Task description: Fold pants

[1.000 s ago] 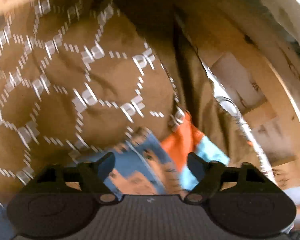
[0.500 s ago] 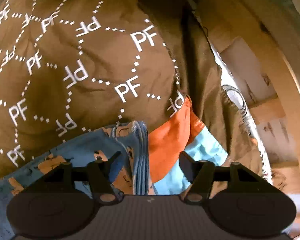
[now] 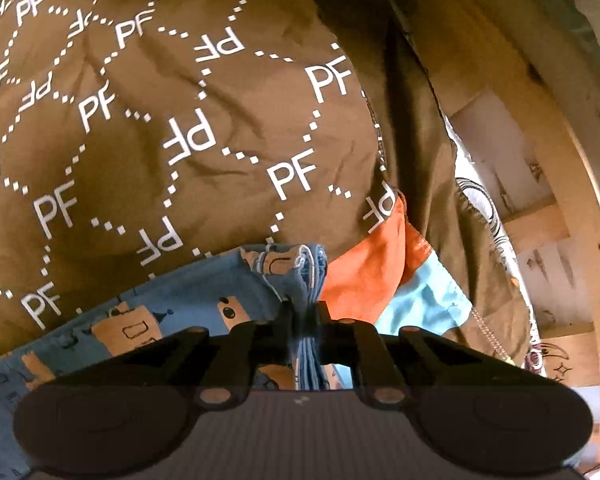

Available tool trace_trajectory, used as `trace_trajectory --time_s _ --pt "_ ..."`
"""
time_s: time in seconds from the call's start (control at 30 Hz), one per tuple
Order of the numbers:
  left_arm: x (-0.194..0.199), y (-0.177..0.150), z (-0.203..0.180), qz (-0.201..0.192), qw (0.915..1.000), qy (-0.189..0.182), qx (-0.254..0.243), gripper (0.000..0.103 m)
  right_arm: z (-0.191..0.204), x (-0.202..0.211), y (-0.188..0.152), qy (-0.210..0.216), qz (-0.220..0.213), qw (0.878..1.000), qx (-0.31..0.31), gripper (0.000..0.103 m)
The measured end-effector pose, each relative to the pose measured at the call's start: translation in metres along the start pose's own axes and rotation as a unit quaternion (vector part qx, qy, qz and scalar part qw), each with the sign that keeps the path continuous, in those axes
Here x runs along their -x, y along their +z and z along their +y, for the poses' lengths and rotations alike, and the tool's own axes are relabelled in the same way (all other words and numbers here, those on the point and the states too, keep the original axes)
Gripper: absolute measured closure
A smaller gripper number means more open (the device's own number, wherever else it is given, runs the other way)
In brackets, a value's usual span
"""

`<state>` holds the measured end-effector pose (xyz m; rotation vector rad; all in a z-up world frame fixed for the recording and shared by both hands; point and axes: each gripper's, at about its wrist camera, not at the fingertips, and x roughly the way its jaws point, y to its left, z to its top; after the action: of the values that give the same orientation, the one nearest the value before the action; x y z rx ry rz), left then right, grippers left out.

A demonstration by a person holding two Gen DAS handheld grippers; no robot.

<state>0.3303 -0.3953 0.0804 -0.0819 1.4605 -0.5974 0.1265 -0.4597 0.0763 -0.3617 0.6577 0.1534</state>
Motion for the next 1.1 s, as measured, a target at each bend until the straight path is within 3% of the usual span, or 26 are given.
trace_trajectory --time_s 0.13,0.23,0.43,0.63,0.83,1.1 --pt "0.004 -0.002 0.005 -0.002 0.9999 -0.01 0.01 0.092 0.0 -0.004 -0.001 -0.001 0.004 1.0 -0.005 0.062" --pt "0.01 -0.005 0.009 -0.008 0.9998 -0.016 0.01 0.092 -0.002 -0.002 -0.001 0.0 -0.002 1.0 -0.012 0.081" --pt "0.034 -0.026 0.017 -0.056 0.9983 -0.005 -0.016 0.092 -0.001 0.003 0.001 0.029 -0.036 0.998 -0.031 0.086" --pt "0.065 -0.061 0.048 -0.103 0.9942 -0.029 -0.011 0.092 0.013 0.015 0.007 0.063 -0.08 0.995 -0.021 0.087" --pt "0.095 -0.108 0.092 -0.14 0.9892 -0.044 0.003 0.092 0.048 0.03 0.023 0.112 -0.095 0.989 0.017 0.087" --pt "0.107 -0.154 0.171 -0.139 0.9898 -0.019 0.024 0.092 0.121 0.02 0.049 0.187 -0.067 0.978 0.065 0.087"
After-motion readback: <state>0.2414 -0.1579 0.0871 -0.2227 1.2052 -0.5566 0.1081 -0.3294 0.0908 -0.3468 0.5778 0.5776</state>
